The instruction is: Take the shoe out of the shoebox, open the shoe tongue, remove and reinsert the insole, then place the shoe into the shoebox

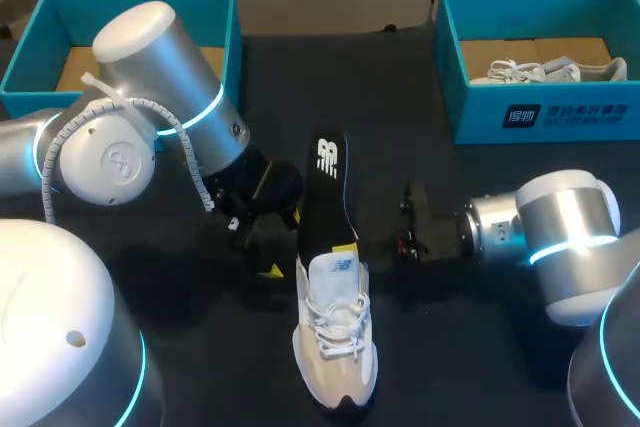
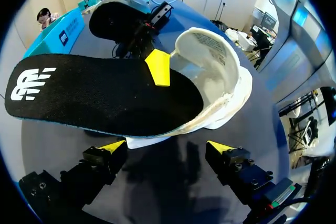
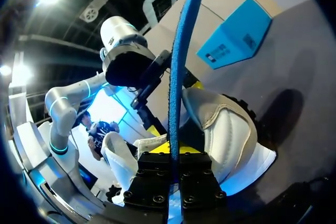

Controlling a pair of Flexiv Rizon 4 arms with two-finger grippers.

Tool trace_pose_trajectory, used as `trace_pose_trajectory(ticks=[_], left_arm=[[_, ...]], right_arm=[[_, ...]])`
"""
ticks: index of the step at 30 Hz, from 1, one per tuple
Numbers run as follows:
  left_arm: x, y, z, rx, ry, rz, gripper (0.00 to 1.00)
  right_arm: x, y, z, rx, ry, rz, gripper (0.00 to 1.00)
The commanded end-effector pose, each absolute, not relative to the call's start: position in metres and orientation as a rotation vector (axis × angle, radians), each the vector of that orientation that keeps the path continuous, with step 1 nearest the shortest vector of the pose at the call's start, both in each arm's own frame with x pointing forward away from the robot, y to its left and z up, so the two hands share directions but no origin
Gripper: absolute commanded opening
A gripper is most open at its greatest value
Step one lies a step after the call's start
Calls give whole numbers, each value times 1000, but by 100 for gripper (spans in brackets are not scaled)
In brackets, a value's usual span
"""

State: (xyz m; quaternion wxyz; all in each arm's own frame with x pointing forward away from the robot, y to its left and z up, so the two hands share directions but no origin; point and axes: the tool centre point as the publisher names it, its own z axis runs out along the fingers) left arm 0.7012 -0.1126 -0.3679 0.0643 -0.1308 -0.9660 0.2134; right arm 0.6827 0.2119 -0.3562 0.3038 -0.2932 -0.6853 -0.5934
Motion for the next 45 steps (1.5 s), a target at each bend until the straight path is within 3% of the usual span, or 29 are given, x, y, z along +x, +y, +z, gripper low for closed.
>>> trace_pose_trajectory(ticks=[1,11,24,45], left_arm=[[701,-113,-367,-395,-2920,639,100],[701,-113,-367,-395,-2920,639,100],[701,-113,-367,-395,-2920,639,100],[701,-113,-367,-395,-2920,639,100]], right_arm=[[683,214,-360,-773,-1819,-1572,10],[685,217,-356,-752,-1831,-1570,11],[682,218,-351,-734,-1843,-1582,22],[683,221,-335,-697,-1886,-1591,24]])
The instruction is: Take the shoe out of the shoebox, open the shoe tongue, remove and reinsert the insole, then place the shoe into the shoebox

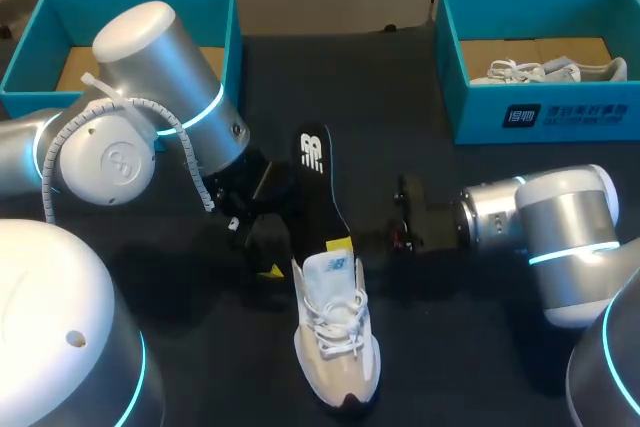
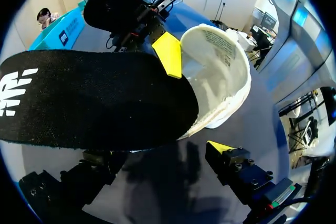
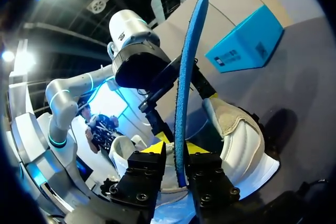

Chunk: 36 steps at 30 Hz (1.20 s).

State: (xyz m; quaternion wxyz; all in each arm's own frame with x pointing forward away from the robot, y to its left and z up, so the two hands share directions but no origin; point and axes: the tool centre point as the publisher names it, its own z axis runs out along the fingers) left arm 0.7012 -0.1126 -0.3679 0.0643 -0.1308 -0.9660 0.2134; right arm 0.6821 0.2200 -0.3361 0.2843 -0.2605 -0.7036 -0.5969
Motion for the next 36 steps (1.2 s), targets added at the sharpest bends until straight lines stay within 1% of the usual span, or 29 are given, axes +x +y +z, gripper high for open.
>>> trace_pose_trajectory(ticks=[1,6,11,16,36], left_arm=[[701,-113,-367,-395,-2920,639,100],[701,-113,-367,-395,-2920,639,100],[701,-113,-367,-395,-2920,639,100],[701,-113,-367,-395,-2920,639,100],[701,-113,-367,-395,-2920,639,100]], right_arm=[[683,220,-336,-696,-1886,-1591,24],[682,216,-335,-699,-1889,-1599,25],[684,215,-332,-694,-1896,-1607,30],[689,218,-329,-672,-1904,-1600,32],[699,223,-313,-597,-1945,-1588,34]])
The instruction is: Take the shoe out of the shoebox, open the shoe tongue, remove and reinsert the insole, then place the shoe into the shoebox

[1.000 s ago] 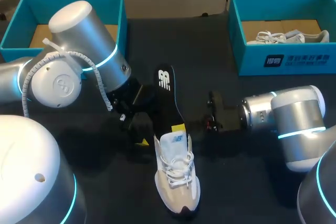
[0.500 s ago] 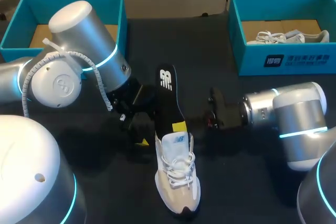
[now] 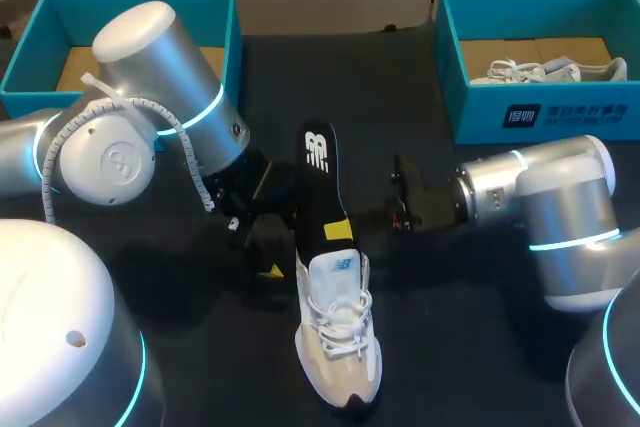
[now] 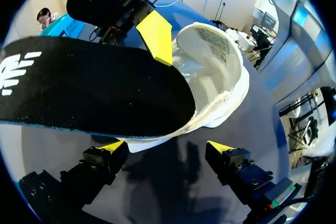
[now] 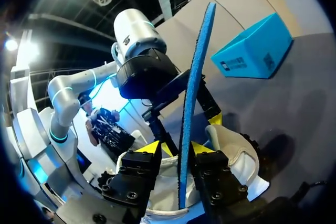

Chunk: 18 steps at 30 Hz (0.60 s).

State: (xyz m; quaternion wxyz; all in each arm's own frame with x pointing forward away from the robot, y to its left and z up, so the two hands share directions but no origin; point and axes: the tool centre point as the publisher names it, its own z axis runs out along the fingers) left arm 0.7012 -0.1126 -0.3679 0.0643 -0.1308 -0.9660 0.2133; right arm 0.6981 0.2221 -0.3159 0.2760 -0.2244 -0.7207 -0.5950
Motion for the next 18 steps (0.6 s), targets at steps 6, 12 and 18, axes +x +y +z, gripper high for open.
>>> trace_pose_trajectory(ticks=[6,12,18], left_arm=[[701,-113,-367,-395,-2920,639,100],[701,-113,-367,-395,-2920,639,100],[701,-113,-367,-395,-2920,639,100]], right_arm=[[703,228,-311,-581,-1956,-1578,34],[710,233,-310,-569,-1954,-1571,34],[715,238,-313,-553,-1943,-1565,22]])
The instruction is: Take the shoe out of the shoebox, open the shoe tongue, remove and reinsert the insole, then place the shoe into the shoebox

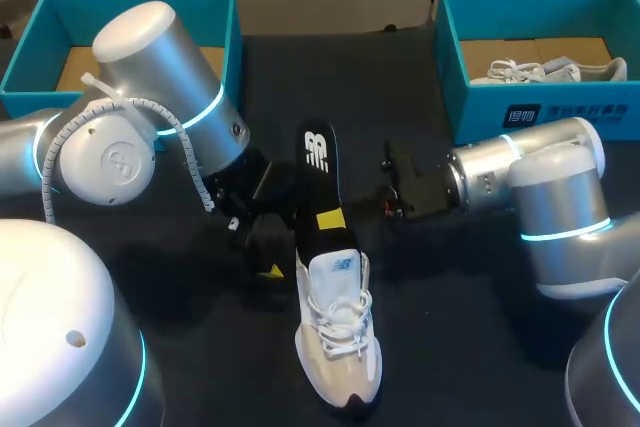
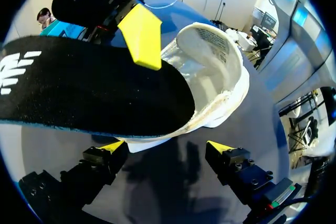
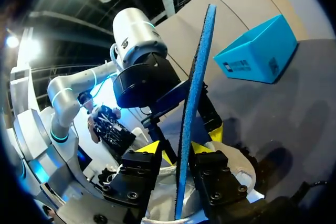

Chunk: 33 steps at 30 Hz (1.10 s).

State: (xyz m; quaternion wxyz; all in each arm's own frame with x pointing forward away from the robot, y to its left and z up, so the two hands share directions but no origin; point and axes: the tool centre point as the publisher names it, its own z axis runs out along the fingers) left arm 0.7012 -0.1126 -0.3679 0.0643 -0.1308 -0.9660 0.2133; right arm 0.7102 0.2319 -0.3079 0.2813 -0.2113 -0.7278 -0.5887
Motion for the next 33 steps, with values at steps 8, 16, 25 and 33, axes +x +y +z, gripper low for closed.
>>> trace_pose_trajectory(ticks=[8,16,25,33], left_arm=[[701,-113,-367,-395,-2920,639,100],[701,-113,-367,-395,-2920,639,100],[701,-113,-367,-395,-2920,639,100],[701,-113,-367,-395,-2920,639,100]], right_arm=[[713,238,-316,-557,-1931,-1563,0],[708,233,-323,-588,-1909,-1572,0],[695,232,-338,-620,-1868,-1578,0],[683,233,-350,-644,-1835,-1585,0]])
